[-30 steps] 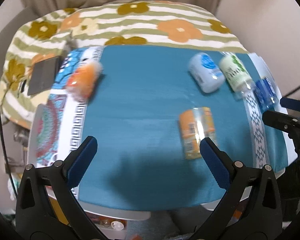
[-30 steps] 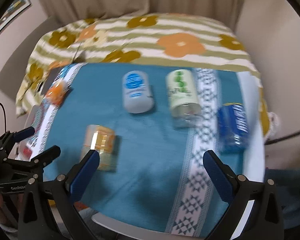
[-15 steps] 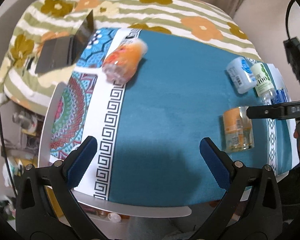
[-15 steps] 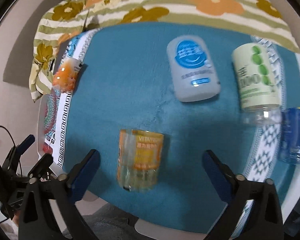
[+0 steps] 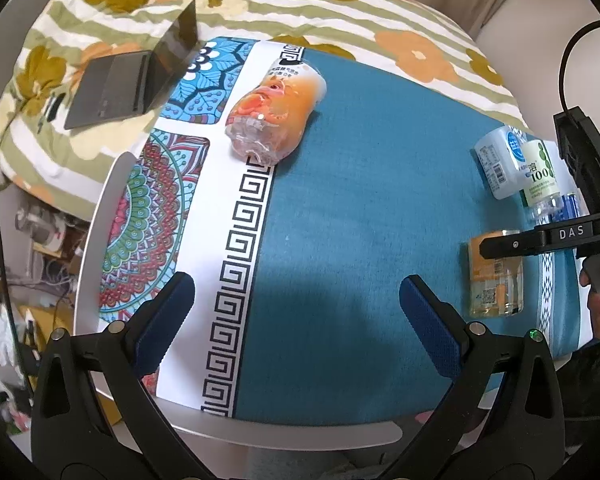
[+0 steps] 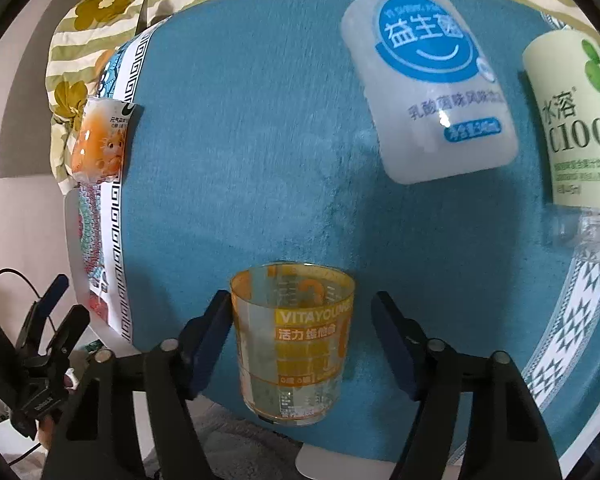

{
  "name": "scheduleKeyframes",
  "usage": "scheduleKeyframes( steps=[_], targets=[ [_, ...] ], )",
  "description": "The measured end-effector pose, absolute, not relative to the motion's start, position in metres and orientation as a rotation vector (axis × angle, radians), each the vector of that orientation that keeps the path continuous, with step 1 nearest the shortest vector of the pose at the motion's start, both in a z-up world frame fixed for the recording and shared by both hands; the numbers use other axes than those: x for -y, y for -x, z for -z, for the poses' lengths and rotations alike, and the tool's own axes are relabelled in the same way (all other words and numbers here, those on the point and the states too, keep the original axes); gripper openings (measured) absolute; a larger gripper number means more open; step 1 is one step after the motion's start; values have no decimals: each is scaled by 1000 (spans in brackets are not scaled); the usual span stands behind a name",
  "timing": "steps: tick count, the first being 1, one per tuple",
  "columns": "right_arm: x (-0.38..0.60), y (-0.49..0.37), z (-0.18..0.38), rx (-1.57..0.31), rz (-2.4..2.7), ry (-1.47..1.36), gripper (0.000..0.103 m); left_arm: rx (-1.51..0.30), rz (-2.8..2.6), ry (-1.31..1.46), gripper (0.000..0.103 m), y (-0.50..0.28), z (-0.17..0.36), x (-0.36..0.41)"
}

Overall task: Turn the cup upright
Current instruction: 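Rotate the held cup with the right tool so its rim faces up, then lower the upright cup onto the blue cloth and open the right tool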

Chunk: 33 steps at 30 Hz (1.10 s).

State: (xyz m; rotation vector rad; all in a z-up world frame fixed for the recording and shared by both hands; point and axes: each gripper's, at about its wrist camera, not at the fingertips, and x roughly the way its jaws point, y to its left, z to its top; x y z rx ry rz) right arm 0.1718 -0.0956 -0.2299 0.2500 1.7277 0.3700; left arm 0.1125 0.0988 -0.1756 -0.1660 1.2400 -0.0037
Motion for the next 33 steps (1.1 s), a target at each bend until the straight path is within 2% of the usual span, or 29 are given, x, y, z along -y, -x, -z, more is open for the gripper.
scheduleKeyframes(
  steps=[9, 13, 16, 21, 33],
  targets=[
    [92, -164, 204, -1641, -403, -184, 52, -1218, 32, 154, 103, -111, 166, -95],
    [96, -150, 155, -1388, -361, -106, 52, -1187, 43, 154, 103, -108, 157, -95],
    [101, -133, 140, -1183, -298, -159, 52, -1178, 42, 151, 103, -107, 154, -94],
    [101, -110, 159, -960, -181, -206, 52, -1165, 40, 121, 103, -100, 151, -94],
    [83, -92, 186, -808, -144, -68, 52, -1155, 52, 63, 103, -85, 163, -92]
  ],
)
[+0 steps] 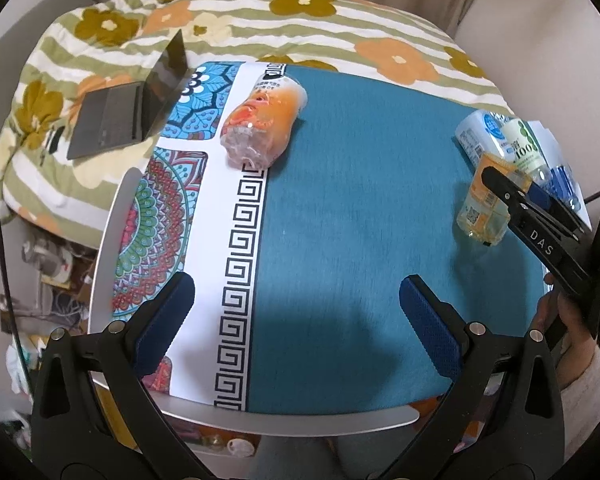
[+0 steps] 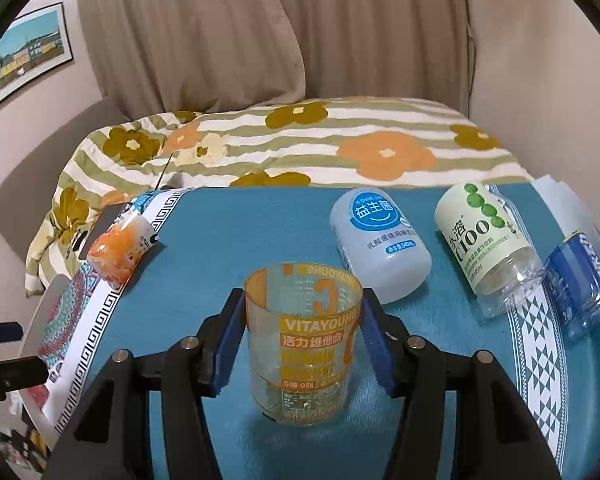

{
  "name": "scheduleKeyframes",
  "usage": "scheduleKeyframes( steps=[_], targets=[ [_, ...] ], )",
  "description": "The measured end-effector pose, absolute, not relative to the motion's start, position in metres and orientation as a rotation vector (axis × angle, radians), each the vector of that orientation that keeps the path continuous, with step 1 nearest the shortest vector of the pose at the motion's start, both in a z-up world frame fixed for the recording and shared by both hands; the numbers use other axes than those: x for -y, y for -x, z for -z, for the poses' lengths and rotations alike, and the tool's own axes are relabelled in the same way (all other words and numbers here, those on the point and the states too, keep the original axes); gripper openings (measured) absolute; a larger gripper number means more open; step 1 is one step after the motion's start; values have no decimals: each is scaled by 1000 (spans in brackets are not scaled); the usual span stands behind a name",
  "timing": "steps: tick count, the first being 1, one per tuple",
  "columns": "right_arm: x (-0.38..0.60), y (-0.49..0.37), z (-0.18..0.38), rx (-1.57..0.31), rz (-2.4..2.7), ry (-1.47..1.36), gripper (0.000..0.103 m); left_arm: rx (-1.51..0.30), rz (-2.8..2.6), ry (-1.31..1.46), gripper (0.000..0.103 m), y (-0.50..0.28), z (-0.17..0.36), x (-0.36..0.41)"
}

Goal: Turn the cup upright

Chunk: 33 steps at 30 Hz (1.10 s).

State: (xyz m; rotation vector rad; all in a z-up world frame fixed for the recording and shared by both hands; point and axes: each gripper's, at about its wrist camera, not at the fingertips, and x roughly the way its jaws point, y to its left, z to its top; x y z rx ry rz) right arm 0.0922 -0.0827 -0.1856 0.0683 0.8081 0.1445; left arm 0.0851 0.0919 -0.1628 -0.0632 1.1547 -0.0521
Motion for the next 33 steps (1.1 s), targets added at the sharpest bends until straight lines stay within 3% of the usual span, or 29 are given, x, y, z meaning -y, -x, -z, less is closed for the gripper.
scheduleKeyframes(
  steps=[21, 22, 24, 25, 26, 33],
  targets=[
    [76, -58, 185, -870, -156, 55, 56, -1140, 84, 63, 103, -73, 155, -88],
    [76, -58, 184, -868, -160, 45, 58, -1140, 82, 66, 103, -73, 155, -88],
    [80, -58, 184, -863, -170, 15, 77, -1139, 78, 69, 103, -72, 154, -88],
    [80, -58, 183, -863, -174, 5, 95, -1137, 75, 70, 103, -71, 153, -88],
    [82, -58, 183, -862, -176, -5, 103, -1134, 74, 71, 103, -70, 152, -88],
    [91, -49, 168, -876, -164, -14, 103, -1104, 73, 84, 103, -63, 134, -81]
  ],
)
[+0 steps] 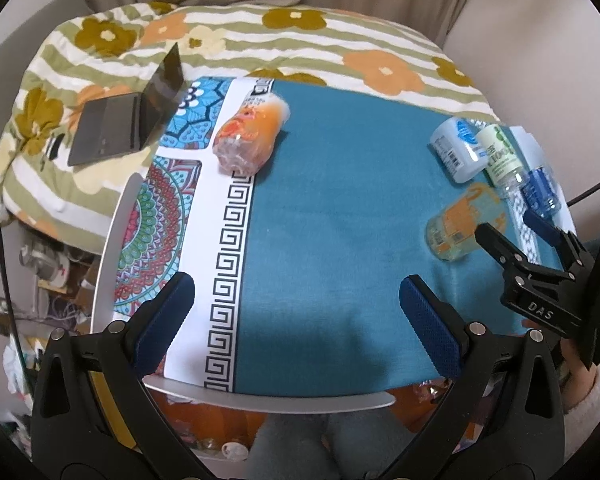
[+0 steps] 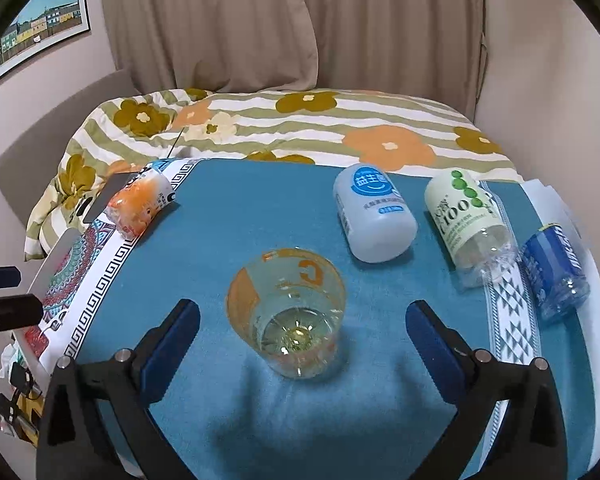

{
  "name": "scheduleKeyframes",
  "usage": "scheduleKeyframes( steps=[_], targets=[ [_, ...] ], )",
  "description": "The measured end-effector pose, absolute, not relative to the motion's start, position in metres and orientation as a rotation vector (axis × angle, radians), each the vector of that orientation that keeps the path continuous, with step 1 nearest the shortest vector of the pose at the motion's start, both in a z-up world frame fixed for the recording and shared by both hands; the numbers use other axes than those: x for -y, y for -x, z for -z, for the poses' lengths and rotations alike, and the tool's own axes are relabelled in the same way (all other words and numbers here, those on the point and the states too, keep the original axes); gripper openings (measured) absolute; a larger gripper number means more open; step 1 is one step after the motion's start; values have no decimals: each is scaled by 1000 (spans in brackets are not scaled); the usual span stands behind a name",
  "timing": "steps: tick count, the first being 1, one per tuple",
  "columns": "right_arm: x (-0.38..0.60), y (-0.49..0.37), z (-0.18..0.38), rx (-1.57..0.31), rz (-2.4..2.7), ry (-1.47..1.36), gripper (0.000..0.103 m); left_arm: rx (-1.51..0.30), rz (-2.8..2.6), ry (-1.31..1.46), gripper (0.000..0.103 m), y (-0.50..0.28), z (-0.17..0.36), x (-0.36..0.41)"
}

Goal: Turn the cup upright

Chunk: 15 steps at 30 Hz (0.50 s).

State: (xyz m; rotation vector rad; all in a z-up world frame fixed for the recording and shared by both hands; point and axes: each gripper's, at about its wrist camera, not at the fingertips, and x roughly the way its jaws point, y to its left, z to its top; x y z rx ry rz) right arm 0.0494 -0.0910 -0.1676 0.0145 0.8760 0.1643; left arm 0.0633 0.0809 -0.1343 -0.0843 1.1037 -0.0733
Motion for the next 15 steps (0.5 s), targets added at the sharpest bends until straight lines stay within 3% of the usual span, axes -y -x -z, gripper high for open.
scheduleKeyframes(
  steps=[15],
  targets=[
    [140, 5, 70, -1003, -58, -91, 103, -940, 76, 46, 103, -29, 46, -43]
  ],
)
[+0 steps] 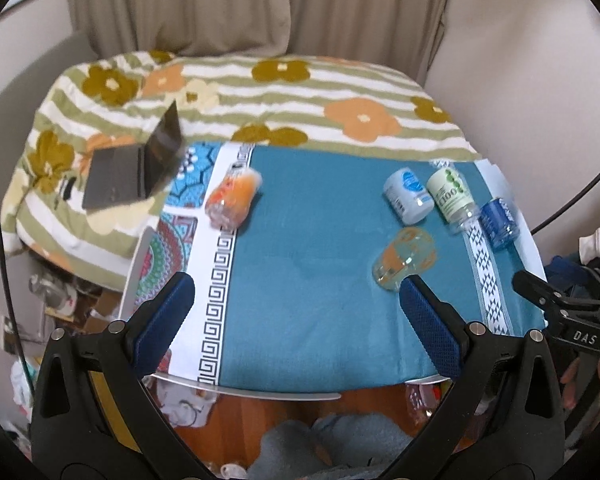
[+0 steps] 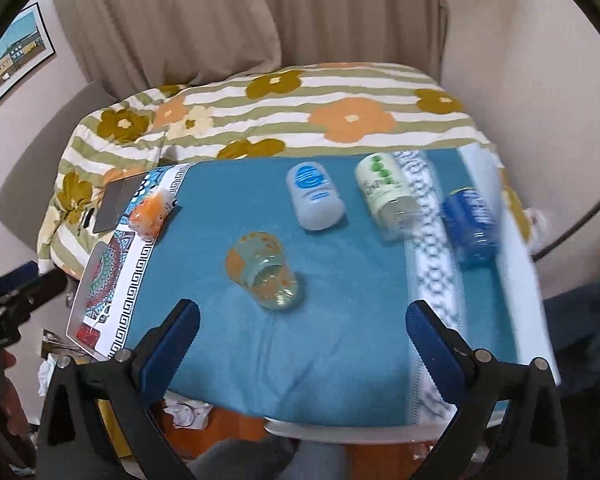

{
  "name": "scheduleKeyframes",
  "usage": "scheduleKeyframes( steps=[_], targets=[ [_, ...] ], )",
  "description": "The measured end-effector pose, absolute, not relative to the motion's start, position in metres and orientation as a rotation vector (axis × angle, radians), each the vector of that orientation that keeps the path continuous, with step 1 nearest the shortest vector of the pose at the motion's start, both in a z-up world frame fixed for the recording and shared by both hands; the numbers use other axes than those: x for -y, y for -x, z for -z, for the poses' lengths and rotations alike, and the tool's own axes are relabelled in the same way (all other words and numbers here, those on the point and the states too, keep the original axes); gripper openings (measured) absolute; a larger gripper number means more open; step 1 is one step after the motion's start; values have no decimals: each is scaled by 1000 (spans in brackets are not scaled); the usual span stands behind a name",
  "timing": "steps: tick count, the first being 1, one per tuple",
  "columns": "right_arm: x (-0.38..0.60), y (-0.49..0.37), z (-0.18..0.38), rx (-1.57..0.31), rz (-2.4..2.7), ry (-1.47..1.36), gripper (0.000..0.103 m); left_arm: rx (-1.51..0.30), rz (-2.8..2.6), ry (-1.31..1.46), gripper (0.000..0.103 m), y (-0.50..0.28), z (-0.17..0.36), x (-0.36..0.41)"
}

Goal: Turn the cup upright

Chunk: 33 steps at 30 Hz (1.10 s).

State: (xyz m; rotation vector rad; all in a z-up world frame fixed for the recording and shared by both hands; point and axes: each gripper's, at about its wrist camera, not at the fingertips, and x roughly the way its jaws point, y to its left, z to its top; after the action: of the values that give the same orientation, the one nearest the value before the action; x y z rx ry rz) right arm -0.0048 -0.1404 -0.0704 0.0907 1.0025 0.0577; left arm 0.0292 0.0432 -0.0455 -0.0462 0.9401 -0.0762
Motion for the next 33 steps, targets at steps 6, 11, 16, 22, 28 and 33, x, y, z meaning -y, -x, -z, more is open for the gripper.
scheduleKeyframes(
  steps=[6, 11, 16, 22, 28, 33],
  targets=[
    [149, 23, 50, -958, -10, -58, 103, -905, 93, 31, 103, -18, 34, -32],
    [152, 33, 47, -934, 34, -37, 103, -876, 102, 12, 103, -9, 29, -24],
    [152, 40, 46, -920, 56, -26, 103, -846, 105, -7, 103, -3, 24, -19],
    [156, 44, 43, -907, 63, -27, 103, -837, 106, -7, 103, 1, 22, -17],
    [158, 47, 40, -895, 63, -29, 103, -830, 95, -8, 103, 4, 20, -15],
    [158, 48, 39, -891, 58, -29, 103, -830, 85, -8, 103, 5, 20, -14]
  ],
)
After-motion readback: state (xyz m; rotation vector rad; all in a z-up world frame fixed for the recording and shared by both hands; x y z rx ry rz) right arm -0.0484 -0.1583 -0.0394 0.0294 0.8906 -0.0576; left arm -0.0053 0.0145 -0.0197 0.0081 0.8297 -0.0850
